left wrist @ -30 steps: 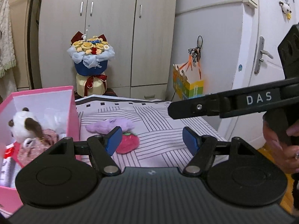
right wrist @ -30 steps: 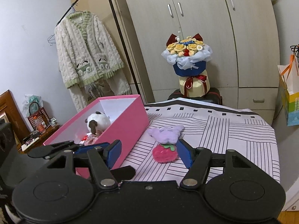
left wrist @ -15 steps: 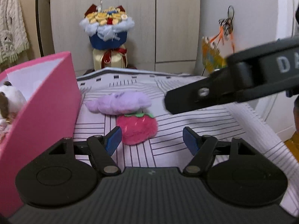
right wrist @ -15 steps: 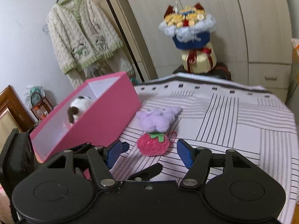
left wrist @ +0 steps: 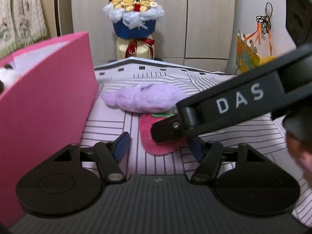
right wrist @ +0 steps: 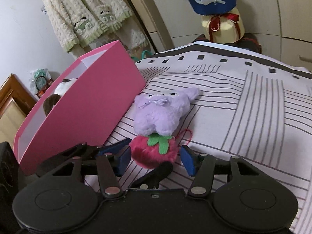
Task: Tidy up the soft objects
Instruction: 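Move the right tool to the pink strawberry plush and grasp it, then lift the strawberry plush with the right tool and drop it into the pink box, then move the left tool to the purple plush doll on the bed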
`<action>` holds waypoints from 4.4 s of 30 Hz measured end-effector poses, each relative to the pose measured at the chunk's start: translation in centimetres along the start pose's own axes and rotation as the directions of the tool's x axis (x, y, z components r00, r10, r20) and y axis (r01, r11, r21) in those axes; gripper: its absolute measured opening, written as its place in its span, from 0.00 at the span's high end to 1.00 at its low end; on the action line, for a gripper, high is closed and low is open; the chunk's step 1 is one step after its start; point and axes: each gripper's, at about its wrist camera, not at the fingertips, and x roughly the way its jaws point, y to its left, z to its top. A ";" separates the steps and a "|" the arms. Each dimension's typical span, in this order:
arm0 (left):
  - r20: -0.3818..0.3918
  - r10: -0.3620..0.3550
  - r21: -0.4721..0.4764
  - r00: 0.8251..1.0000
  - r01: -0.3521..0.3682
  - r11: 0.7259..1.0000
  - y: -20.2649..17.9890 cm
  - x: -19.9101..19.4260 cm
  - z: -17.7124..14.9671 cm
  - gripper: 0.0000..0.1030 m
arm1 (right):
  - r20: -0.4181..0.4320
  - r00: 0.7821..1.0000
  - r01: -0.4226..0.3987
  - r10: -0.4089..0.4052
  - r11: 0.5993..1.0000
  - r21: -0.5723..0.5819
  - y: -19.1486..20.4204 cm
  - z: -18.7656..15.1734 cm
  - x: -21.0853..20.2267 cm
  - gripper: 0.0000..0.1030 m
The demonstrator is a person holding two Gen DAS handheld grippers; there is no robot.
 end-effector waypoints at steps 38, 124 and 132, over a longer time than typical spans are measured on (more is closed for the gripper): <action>-0.012 -0.208 0.222 0.978 0.205 0.953 -0.2 -10.6 -3.0 0.58 | 0.155 0.986 0.074 -0.067 0.997 -0.037 7.8 -8.7 -6.9 0.64; 0.009 -0.095 0.169 0.995 0.092 0.981 18.8 -17.7 4.5 0.46 | 0.212 0.976 0.115 -0.053 0.949 -0.294 20.9 0.8 -5.3 0.51; 0.048 -0.212 0.140 0.976 0.204 0.969 17.0 -22.8 4.9 0.40 | 0.286 0.949 0.209 -0.135 0.946 -0.247 19.1 -2.5 -11.1 0.38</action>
